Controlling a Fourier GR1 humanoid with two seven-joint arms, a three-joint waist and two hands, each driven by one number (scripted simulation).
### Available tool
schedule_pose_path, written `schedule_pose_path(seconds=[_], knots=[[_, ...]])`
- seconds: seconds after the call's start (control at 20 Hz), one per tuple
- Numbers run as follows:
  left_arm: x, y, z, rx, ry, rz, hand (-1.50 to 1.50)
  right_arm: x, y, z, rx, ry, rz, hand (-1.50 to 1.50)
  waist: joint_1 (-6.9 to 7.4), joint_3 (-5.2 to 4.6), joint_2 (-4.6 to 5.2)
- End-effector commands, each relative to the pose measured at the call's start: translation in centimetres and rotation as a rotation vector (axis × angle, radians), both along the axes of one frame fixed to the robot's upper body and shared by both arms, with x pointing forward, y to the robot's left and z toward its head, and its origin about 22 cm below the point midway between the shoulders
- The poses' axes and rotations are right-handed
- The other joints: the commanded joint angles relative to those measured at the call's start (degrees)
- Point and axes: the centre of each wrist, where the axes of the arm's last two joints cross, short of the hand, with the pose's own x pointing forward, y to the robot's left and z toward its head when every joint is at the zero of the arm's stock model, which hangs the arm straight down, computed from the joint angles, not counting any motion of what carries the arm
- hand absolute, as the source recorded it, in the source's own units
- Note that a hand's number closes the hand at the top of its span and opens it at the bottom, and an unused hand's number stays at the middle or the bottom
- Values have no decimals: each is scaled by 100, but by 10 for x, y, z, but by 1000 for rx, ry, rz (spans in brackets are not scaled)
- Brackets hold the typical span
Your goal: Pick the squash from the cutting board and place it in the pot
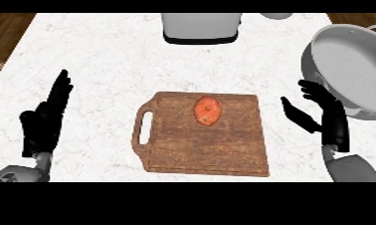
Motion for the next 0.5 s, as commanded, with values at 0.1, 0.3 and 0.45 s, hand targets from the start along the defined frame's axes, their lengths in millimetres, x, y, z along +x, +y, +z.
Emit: schedule_pose_path(seconds=[0.1,0.3,0.45], knots=[[-22,21,-11,45,110,44,0,-44,44,-28,-254,-246,-129,-150,14,49,-26],[-28,39,-3,62,102,21,0,-74,88,-27,-217,-203,-138,-150,101,43,25],[-20,38,2,71,83,20,0,-80,98,-16,-243,-68,-85,-150,75,37,48]])
